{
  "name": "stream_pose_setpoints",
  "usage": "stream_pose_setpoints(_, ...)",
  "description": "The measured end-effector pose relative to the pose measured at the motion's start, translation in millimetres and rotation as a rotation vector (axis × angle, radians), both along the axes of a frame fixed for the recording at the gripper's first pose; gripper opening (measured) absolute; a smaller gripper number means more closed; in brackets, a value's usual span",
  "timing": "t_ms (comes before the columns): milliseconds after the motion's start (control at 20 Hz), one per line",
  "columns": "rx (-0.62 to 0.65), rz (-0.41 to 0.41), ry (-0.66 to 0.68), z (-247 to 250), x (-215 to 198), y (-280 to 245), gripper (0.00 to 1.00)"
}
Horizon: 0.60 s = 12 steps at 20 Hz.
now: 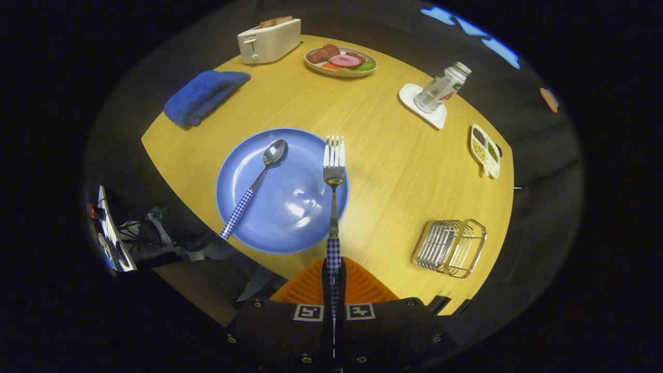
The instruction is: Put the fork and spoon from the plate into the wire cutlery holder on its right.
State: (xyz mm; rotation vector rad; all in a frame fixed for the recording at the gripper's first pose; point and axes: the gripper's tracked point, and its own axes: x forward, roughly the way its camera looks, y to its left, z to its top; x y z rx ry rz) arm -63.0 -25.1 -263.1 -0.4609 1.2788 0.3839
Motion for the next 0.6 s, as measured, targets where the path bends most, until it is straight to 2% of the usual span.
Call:
stream_pose_setpoints(350,-0.066,-0.142,-0.009,36.0,-20.2,-81.7,0.02)
stream_pose_setpoints(600,-0.110,-0.194,0.045,43.9,-32.9,-132.6,0.02)
